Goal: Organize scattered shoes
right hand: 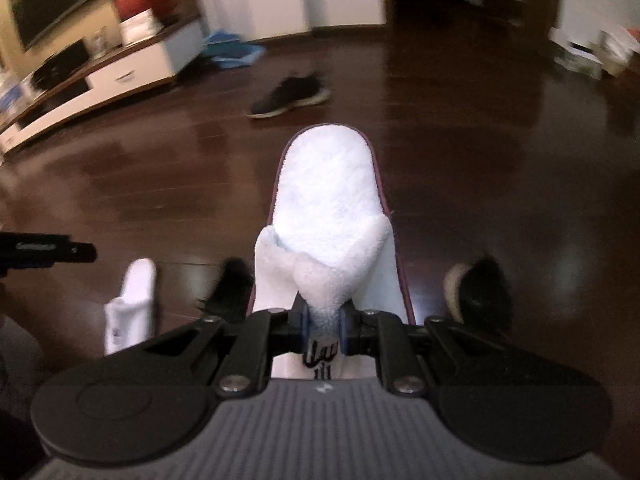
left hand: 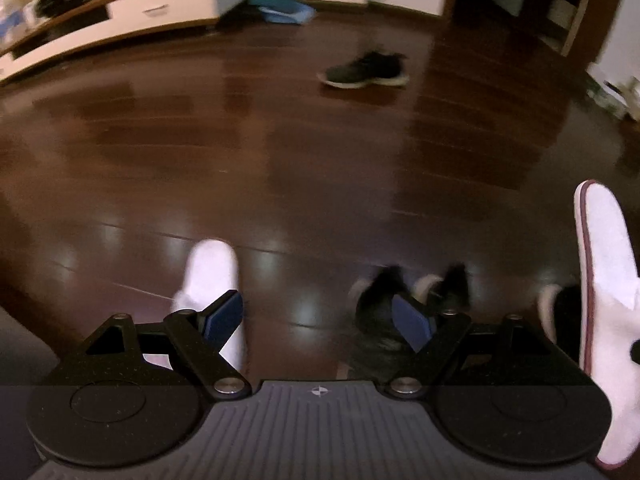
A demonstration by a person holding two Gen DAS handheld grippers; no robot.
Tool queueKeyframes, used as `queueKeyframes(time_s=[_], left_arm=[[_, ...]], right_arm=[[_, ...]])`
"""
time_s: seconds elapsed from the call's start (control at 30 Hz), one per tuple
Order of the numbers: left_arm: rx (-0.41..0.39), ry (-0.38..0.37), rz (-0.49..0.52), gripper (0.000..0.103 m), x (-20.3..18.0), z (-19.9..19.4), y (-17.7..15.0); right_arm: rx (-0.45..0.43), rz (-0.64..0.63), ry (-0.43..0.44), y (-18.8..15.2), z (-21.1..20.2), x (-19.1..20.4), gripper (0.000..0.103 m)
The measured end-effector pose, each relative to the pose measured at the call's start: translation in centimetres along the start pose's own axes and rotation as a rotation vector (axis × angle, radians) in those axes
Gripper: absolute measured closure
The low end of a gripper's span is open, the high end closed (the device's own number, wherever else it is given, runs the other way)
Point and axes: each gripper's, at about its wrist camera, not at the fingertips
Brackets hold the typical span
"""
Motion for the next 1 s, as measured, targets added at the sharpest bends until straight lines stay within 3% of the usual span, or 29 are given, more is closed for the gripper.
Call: queueKeyframes(time_s=[0.1, 0.3, 0.5, 0.67, 0.9, 1.0], left_arm=[[0.025, 0.019, -0.002, 0.017, 3.1, 1.1, 1.9], [0.000, 0.065, 0.061, 0.017, 8.2, 3.3, 4.6], [0.117, 0.110, -0.019, 0.017, 13.3, 7.2, 4.6], [0.192, 0.156, -0.053, 0.017, 14.9, 9.0, 3.7], [0.168, 0.199, -0.115, 0.017, 15.4, 8.9, 4.6], [0.180, 0.192, -0.094, 0.017, 14.6, 9.2, 4.6]], right_arm=[[0.025, -0.020, 0.047, 0.5, 3.0, 3.7, 0.087], [0.076, -0.029, 0.122, -0.3, 9.9, 10.8, 0.087], [0.123, -0.028, 0.158, -2.4, 15.8, 16.0, 0.087], [0.159, -0.033, 0.155, -4.2, 19.8, 18.4, 0.087], [0.202, -0.064, 0.126, -6.6, 24.1, 19.7, 0.087], [0.220, -0.075, 0.109, -7.7, 25.3, 19.6, 0.087]])
Point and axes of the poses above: each gripper's, at about its wrist camera, not at the fingertips, and z roughly the way its jaws point, x to its left, y to its top, and after that the axes turned 11 degrees about -x, right-handed
